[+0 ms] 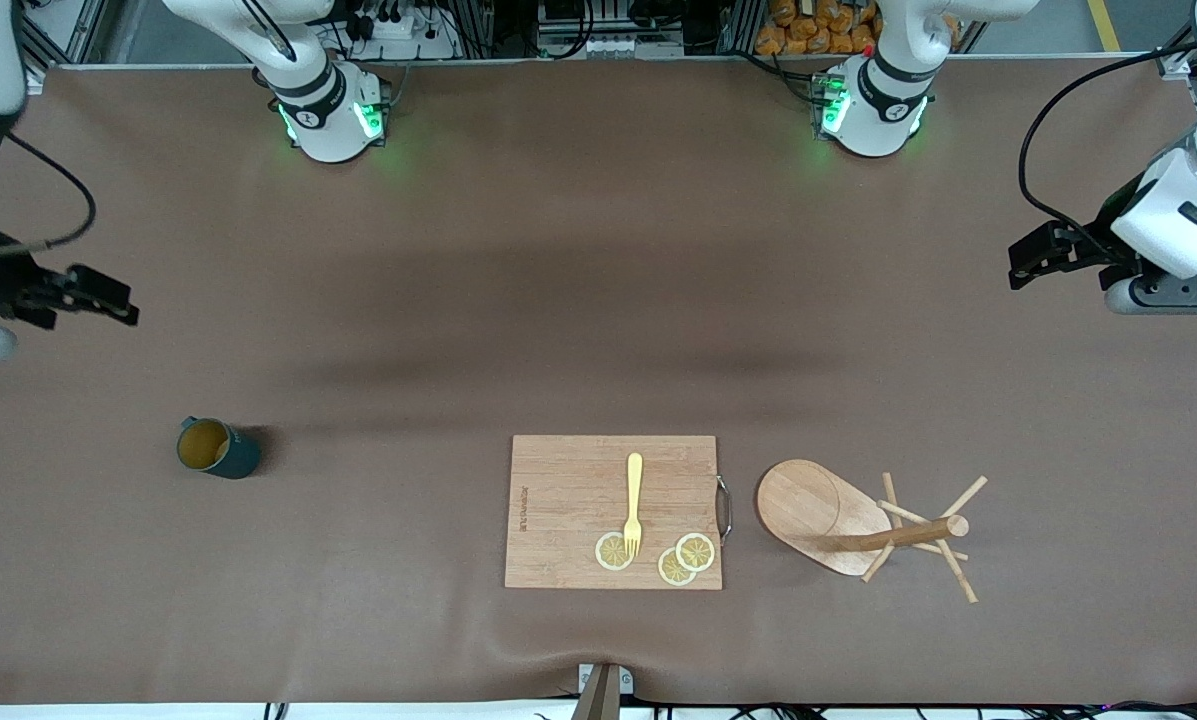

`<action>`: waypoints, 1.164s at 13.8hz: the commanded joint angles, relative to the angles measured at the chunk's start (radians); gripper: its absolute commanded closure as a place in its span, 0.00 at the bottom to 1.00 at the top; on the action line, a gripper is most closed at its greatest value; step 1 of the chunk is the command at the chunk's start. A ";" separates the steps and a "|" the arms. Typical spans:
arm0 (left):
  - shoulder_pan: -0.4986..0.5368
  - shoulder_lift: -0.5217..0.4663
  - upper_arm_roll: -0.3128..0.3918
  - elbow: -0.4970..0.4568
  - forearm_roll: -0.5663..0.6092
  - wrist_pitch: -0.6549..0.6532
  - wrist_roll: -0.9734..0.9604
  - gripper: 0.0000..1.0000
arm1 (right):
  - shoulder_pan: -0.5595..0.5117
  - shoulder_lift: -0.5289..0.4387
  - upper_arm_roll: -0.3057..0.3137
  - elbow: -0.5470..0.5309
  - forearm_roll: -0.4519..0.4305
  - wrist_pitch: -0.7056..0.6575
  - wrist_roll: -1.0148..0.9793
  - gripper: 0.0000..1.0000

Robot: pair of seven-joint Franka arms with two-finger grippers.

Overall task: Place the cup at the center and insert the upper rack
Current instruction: 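Reach the right gripper down over the teal mug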

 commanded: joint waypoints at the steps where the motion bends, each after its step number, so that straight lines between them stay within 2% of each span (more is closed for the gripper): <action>1: 0.011 -0.013 -0.011 -0.004 -0.012 -0.010 -0.003 0.00 | -0.006 0.061 0.005 0.000 0.015 0.073 0.001 0.00; 9: 0.010 -0.004 -0.028 -0.020 -0.011 -0.010 -0.007 0.00 | -0.011 0.268 0.007 -0.039 0.023 0.276 0.001 0.00; 12: 0.010 -0.002 -0.028 -0.021 -0.011 -0.009 -0.007 0.00 | -0.028 0.297 0.007 -0.094 0.026 0.333 0.001 0.00; 16: 0.008 -0.001 -0.028 -0.023 -0.011 -0.007 -0.007 0.00 | -0.029 0.342 0.007 -0.095 0.026 0.389 0.001 0.00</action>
